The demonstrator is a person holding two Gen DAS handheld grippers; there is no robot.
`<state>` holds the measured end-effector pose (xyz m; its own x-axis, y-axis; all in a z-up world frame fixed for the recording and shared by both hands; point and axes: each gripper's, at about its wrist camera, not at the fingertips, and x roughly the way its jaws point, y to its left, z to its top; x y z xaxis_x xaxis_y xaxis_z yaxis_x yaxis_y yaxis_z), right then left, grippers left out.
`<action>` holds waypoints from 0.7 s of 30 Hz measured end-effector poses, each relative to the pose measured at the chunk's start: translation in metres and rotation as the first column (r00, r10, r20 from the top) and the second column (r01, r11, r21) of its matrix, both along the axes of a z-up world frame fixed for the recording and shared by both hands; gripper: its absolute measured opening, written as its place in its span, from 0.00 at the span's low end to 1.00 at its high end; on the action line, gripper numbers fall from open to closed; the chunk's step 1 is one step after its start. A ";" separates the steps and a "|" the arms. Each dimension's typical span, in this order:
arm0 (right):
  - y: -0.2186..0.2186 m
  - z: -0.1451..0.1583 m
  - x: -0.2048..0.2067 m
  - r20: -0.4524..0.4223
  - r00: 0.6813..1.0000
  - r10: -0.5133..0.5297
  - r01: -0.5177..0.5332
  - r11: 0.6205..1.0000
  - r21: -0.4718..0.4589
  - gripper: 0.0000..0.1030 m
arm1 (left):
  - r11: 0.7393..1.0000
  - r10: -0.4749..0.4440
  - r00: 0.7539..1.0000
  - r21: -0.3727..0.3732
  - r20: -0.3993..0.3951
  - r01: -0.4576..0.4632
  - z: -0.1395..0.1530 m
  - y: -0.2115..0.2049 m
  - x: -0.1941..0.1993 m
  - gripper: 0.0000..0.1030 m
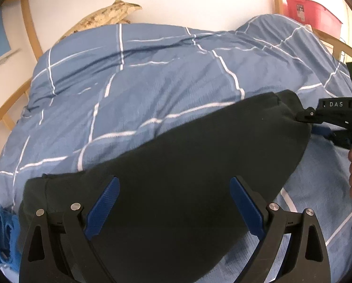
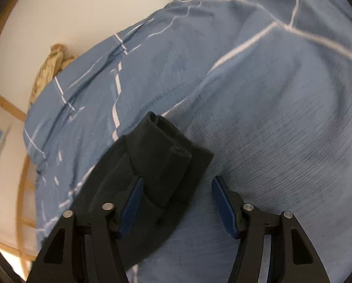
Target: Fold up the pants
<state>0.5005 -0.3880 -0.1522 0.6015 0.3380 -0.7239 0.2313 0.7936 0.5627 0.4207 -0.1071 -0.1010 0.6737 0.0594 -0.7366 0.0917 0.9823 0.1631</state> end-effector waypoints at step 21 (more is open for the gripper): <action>-0.010 0.020 -0.046 0.068 0.990 -0.121 0.135 0.952 -0.275 0.26 | 0.995 -0.104 0.995 0.008 -0.003 0.104 0.005 0.000 -0.037 0.93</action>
